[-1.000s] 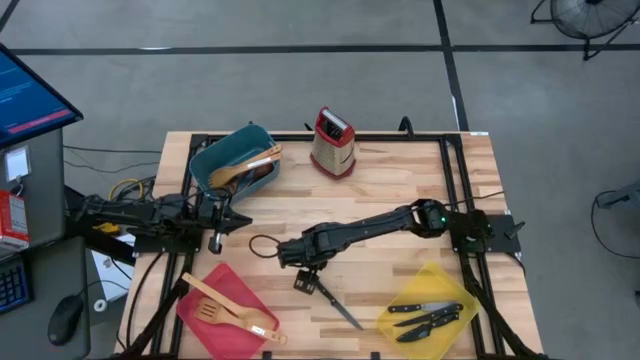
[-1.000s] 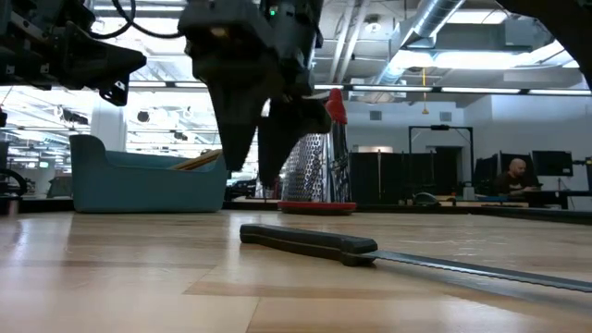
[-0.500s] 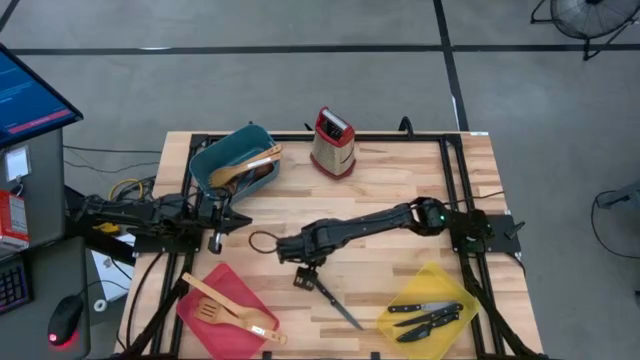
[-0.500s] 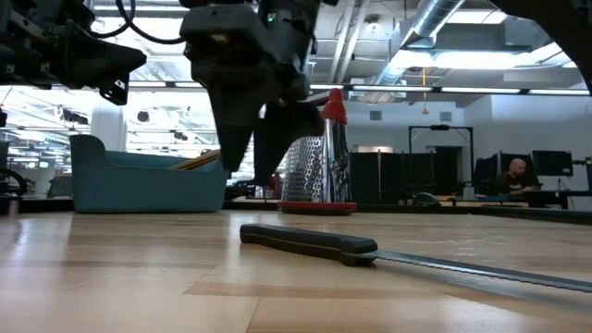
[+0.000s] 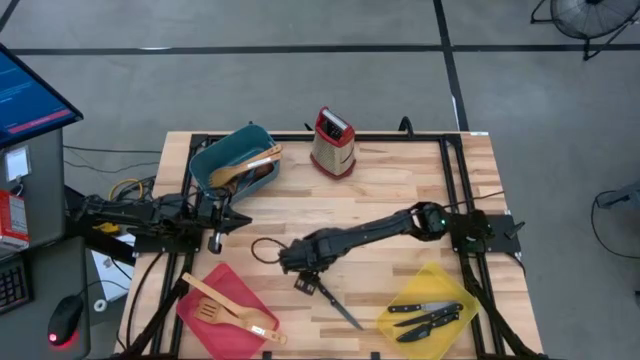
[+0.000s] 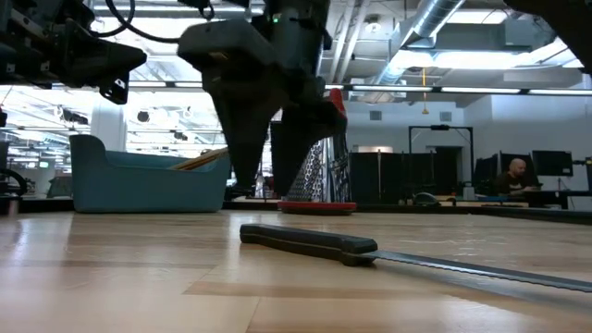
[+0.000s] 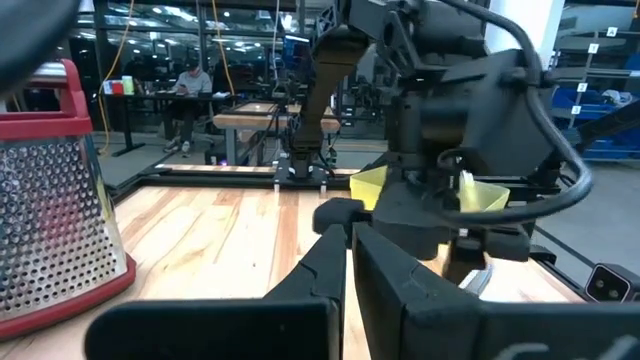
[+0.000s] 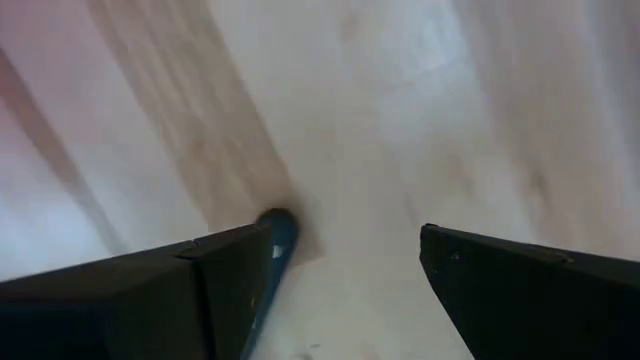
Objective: Pick & Place Kitchen Items
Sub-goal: Put the black table knife into the yellow bin
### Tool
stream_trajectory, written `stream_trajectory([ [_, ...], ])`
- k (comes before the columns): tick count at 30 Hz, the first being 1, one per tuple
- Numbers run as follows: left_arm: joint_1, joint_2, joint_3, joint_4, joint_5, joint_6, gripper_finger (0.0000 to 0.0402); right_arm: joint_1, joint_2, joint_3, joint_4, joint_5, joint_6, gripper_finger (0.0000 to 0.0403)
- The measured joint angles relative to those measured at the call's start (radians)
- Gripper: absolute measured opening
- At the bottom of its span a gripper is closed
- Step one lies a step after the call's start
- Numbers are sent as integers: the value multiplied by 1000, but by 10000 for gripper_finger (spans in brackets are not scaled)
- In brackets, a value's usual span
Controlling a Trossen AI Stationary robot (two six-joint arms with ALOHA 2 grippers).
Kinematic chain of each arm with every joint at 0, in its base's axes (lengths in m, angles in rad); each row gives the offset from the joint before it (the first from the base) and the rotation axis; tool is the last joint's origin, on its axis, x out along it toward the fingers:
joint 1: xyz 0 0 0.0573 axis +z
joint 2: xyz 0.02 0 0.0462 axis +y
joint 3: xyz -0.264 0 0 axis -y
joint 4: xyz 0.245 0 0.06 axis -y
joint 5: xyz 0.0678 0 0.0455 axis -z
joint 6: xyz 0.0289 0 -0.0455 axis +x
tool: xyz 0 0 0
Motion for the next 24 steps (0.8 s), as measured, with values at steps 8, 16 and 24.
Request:
stream_trajectory([
  [8,0,0,0,5,-1,0,8,100,-1,-36,29,3,110,260],
  [16,0,0,0,7,-2,0,8,142,4,-37,61,75,134,260],
  [24,0,2,0,9,-2,0,8,105,50,-39,52,2,116,260],
])
